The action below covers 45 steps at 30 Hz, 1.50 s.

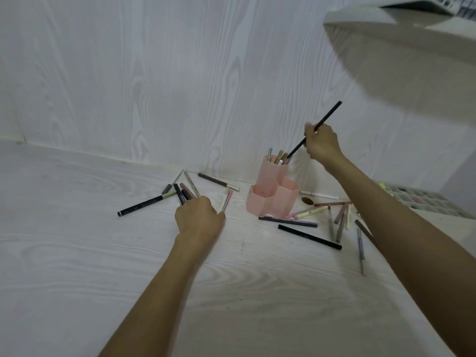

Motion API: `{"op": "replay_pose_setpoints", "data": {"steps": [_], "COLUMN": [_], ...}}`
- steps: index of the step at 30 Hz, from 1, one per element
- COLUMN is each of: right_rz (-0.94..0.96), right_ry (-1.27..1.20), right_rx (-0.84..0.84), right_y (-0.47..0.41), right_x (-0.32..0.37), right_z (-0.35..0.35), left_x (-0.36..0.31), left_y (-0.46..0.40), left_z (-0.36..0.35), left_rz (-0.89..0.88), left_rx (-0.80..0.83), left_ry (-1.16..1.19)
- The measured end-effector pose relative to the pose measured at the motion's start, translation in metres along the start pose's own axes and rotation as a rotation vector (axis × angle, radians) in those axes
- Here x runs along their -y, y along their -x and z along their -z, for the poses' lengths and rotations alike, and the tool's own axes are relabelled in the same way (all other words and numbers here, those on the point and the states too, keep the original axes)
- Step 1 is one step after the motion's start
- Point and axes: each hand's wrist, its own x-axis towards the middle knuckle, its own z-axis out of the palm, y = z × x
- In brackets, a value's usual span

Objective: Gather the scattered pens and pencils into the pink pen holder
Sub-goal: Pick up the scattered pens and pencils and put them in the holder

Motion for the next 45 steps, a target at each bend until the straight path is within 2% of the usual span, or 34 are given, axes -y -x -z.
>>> {"op": "replay_pose_setpoints", "data": {"steps": [2,6,9,12,17,19,22,24,26,29,32,34,36,40,45], "right_rz": [-0.009,-0.041,-0.055,0.089,0.162,0.208,0.229,0.229,0.229,0.207,0.317,0.359,0.319,0.303,0.31], "right_ry": [0.106,0.136,0.035,-0.026,-0.002,0.045,0.19,0.276,0.271,0.122,0.195,0.209,0.184,0.155,0.146], "right_rx": [0.073,0.181,0.082,-0.111,-0.1,-0.012,0.32,0.565,0.681,0.551,0.46,0.407,0.359,0.312,0.31], "right_y": [-0.005,-0.011,-0.017,-0.013,0.012,0.033,0.075,0.102,0.12,0.128,0.125,0.124,0.125,0.125,0.126], "right_x": [-0.003,-0.007,-0.008,-0.009,-0.012,-0.022,-0.057,-0.085,-0.111,-0.131,-0.135,-0.136,-0.137,-0.142,-0.142], "right_z": [-0.006,-0.016,-0.016,-0.01,-0.001,0.005,0.012,0.013,0.009,0.0,-0.019,-0.032,-0.042,-0.049,-0.049], "left_x": [0.0,0.001,0.001,0.002,0.004,0.004,0.004,0.005,0.007,0.008,0.008,0.006,0.001,-0.027,-0.082], "left_y": [-0.002,-0.003,-0.002,-0.002,-0.004,-0.006,-0.007,-0.006,-0.006,-0.011,-0.015,-0.014,-0.012,-0.014,-0.037], "left_z": [0.0,0.0,0.001,0.002,0.003,0.006,0.01,0.012,0.015,0.02,0.026,0.03,0.037,0.062,0.075], "left_rz": [0.005,0.01,0.015,0.024,0.072,0.095,0.103,0.097,0.104,0.087,0.057,0.06,0.023,-0.17,-0.37], "left_rx": [-0.002,0.008,0.017,0.025,-0.038,-0.083,-0.153,-0.18,-0.189,-0.234,-0.318,-0.384,-0.473,-0.629,-0.734], "left_ry": [-0.001,0.015,0.04,0.078,0.151,0.204,0.335,0.498,0.701,0.914,1.038,1.056,1.068,1.072,1.016]}}
